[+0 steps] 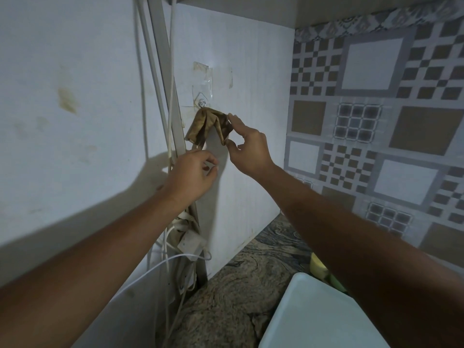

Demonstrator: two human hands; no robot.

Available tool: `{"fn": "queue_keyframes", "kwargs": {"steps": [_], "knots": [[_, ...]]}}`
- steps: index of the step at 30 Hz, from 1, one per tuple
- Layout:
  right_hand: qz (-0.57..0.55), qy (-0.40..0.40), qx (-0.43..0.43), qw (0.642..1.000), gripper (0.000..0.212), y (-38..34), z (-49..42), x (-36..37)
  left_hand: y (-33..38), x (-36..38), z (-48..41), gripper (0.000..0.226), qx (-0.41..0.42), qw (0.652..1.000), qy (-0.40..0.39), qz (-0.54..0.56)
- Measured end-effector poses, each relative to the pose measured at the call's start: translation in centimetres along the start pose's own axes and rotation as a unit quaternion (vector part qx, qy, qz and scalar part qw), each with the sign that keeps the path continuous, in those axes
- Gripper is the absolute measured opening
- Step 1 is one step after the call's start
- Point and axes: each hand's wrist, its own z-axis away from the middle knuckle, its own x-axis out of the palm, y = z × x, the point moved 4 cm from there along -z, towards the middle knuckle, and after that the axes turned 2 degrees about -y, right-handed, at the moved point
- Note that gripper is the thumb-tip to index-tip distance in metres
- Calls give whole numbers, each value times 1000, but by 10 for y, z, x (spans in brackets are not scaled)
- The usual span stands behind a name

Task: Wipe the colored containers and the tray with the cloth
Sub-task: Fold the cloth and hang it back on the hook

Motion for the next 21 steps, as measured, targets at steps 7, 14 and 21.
{"fn": "queue_keyframes", "kwargs": {"steps": [7,14,21], "knots": [[-15,-1,29,999,68,1,6,-5,8,0,4,18,-2,1000,-1,-5],[24,-19,69,997,70,18,38,-18,21,13,14,33,-29,998,-52,-20],[92,-57,172,979,69,62,99,-38,43,58,34,39,-39,991,-126,9]]}}
